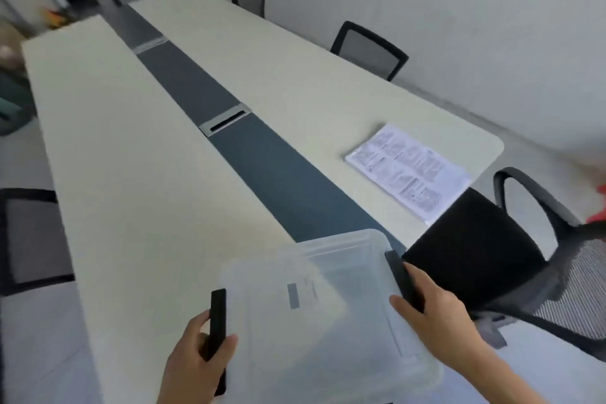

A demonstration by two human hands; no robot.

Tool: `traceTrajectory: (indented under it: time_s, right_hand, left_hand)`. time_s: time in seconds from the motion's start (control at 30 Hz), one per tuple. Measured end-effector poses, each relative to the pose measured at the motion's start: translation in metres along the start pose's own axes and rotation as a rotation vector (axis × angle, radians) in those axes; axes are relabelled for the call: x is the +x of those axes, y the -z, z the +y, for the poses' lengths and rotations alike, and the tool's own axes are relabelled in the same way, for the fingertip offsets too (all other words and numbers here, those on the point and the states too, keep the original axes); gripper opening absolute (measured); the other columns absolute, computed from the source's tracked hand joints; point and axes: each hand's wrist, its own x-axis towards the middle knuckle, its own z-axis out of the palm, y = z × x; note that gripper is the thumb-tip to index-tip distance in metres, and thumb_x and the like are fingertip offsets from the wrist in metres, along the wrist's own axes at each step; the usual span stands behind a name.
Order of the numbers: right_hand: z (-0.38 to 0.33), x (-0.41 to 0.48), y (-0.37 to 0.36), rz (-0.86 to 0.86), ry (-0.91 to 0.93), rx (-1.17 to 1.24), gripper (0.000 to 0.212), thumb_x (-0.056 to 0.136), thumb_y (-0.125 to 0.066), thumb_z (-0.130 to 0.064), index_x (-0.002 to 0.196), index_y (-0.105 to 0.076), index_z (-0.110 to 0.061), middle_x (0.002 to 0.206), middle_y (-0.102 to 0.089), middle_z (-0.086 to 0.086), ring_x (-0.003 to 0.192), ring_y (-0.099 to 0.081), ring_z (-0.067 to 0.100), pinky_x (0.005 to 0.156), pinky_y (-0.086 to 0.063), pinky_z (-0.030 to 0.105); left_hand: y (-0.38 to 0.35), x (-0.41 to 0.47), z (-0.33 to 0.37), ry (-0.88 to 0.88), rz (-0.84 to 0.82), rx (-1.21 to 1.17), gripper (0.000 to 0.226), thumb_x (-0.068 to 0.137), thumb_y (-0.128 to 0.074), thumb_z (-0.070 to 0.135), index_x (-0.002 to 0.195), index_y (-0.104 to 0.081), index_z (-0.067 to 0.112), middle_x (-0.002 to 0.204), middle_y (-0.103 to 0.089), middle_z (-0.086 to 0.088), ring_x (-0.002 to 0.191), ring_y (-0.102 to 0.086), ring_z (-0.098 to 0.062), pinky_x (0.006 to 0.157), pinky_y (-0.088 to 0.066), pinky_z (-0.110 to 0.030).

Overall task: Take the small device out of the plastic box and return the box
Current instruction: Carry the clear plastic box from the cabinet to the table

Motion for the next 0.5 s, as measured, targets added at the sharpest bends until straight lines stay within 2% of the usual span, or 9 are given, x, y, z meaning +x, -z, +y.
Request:
traceTrajectory:
  time_s: [0.13, 0.27, 0.37, 0.5]
  right_hand:
    - [-0.027, 0.063, -0.002, -0.169, 0.152, -0.086, 0.059, 0.088, -0.057, -0.041, 0.142, -0.035, -0.032, 0.089, -0.067, -0.004, 0.075, -0.066, 0.014, 0.069, -0.057, 0.032]
    - [-0.062, 0.099, -0.026, -0.268, 0.281, -0.145, 0.057, 0.088, -0.057, -0.038, 0.141, -0.038, -0.03, 0.081, -0.062, -0.009, 0.072, -0.062, 0.014, 0.059, -0.049, 0.025]
    - [-0.087, 0.116, -0.049, -0.317, 0.322, -0.149, 0.053, 0.088, -0.058, -0.036, 0.138, -0.042, -0.027, 0.088, -0.062, -0.004, 0.078, -0.06, 0.019, 0.066, -0.048, 0.03]
    - [-0.115, 0.131, -0.079, -0.331, 0.353, -0.144, 0.048, 0.09, -0.056, -0.031, 0.136, -0.044, -0.022, 0.089, -0.06, -0.003, 0.074, -0.055, 0.017, 0.058, -0.041, 0.023]
  left_hand:
    - [-0.006, -0.008, -0.007, 0.157, 0.102, -0.006, 0.052, 0.082, -0.069, 0.026, 0.129, -0.048, 0.019, 0.064, -0.059, -0.004, 0.063, -0.058, -0.022, 0.058, -0.042, -0.03]
    - [0.001, -0.012, -0.013, 0.266, 0.197, -0.042, 0.055, 0.084, -0.066, 0.026, 0.133, -0.044, 0.016, 0.068, -0.058, -0.004, 0.064, -0.058, -0.021, 0.056, -0.042, -0.029]
    - [0.013, -0.004, -0.025, 0.334, 0.25, -0.087, 0.056, 0.084, -0.065, 0.027, 0.135, -0.042, 0.017, 0.072, -0.06, -0.006, 0.07, -0.06, -0.023, 0.058, -0.043, -0.03]
    - [0.028, 0.018, -0.042, 0.375, 0.272, -0.11, 0.059, 0.084, -0.065, 0.028, 0.137, -0.042, 0.016, 0.075, -0.062, -0.008, 0.075, -0.062, -0.026, 0.062, -0.047, -0.033]
